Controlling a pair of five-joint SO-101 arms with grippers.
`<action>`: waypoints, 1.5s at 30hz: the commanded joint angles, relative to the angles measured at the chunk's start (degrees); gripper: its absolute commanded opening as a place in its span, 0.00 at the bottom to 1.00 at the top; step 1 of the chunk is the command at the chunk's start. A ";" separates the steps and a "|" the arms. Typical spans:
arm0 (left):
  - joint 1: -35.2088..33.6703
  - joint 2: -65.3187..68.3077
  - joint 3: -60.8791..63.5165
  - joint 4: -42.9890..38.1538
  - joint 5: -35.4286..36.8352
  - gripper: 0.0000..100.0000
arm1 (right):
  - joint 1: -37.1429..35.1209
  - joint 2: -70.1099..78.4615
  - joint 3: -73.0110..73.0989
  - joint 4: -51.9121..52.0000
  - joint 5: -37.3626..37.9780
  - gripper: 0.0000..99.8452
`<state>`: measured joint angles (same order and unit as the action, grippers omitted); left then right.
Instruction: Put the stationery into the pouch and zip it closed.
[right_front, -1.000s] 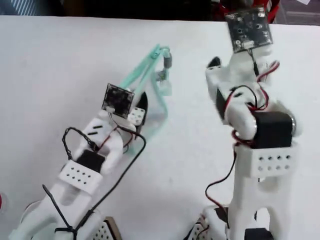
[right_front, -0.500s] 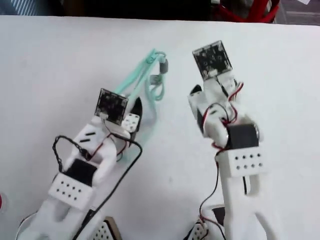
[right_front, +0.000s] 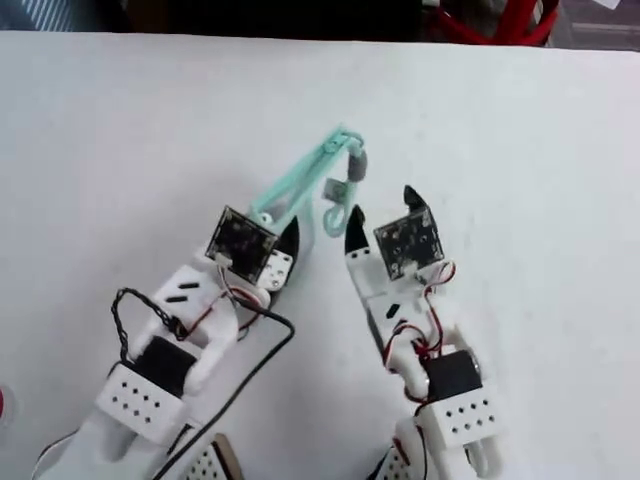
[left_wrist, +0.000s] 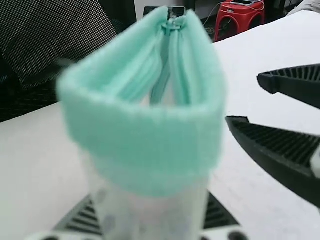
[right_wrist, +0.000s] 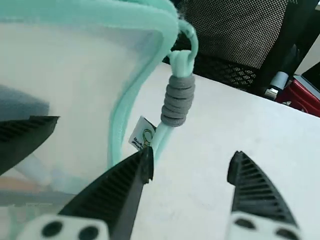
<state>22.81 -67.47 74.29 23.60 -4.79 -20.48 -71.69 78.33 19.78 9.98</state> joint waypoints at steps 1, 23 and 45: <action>3.30 -1.45 -0.53 1.23 -0.26 0.02 | 0.66 0.04 0.79 -6.55 -4.04 0.24; 9.01 -1.27 -0.09 4.40 -0.62 0.02 | 9.71 7.60 0.53 -15.87 -8.09 0.24; 9.10 -1.45 -0.26 5.89 -0.62 0.03 | 6.29 8.31 0.70 -16.48 -2.81 0.02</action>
<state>30.02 -69.05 74.11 28.62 -5.05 -13.63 -63.08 79.65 3.69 5.67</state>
